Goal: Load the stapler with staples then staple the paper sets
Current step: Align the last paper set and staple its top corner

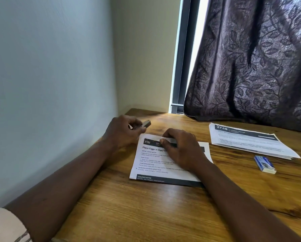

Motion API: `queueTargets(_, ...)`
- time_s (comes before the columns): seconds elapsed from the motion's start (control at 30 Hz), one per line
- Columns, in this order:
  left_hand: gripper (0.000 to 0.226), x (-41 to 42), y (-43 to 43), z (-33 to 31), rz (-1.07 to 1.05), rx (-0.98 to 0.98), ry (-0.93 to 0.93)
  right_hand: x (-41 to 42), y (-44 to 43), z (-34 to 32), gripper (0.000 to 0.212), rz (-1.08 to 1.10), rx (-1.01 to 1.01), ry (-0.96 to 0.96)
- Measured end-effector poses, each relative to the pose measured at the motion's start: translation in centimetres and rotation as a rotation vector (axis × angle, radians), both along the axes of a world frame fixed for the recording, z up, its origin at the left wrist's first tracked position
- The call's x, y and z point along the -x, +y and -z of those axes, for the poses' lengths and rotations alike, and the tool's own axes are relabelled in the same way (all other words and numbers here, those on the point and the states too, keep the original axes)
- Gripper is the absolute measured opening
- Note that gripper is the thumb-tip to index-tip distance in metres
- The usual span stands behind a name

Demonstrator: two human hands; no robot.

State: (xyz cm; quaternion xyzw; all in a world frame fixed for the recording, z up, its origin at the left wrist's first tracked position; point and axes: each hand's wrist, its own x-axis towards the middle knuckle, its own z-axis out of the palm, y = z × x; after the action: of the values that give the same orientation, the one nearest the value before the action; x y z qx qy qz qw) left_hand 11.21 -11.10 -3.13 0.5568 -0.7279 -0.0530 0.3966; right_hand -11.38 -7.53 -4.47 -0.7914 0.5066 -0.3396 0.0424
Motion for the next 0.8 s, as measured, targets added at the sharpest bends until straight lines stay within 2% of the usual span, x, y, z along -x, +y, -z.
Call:
queueTargets(0.1,0.027,0.1,-0.1,0.1,0.006,-0.08,-0.124,0.1,0.3,-0.1,0.012,-0.005,0.005,-0.046)
queueTargets(0.17,0.033,0.1,-0.2,0.3,0.038,-0.137,-0.126,0.2,0.4,-0.2,0.013,-0.012,0.015,-0.078)
queueTargets(0.27,0.062,0.6,0.5,-0.1,0.058,-0.072,0.135,0.2,0.5,-0.4,0.014,-0.019,0.015,-0.137)
queueTargets(0.33,0.065,1.4,1.3,-0.6,0.094,0.013,0.299,0.3,0.5,-0.3,0.013,-0.018,0.035,-0.172)
queueTargets(0.43,0.048,2.4,2.5,-0.9,0.242,0.04,0.346,0.5,0.4,-0.3,0.008,0.003,0.102,-0.217)
queueTargets(0.57,0.027,3.2,3.2,-0.9,0.348,0.101,0.353,0.6,0.7,-1.0,0.014,0.069,0.192,-0.282)
queueTargets(0.63,0.024,3.8,3.4,-1.1,0.361,0.151,0.374,1.0,1.3,-1.4,0.019,0.142,0.251,-0.225)
queueTargets(0.7,0.023,4.5,3.9,-1.2,0.343,0.193,0.448,1.9,1.7,-1.9,0.031,0.294,0.349,-0.066)
queueTargets(0.73,0.024,4.6,4.1,-1.2,0.321,0.205,0.501,2.3,2.1,-2.3,0.04,0.374,0.368,-0.047)
queueTargets(0.8,0.028,5.0,4.6,-1.3,0.269,0.226,0.584,3.7,3.0,-3.0,0.057,0.507,0.299,-0.14)
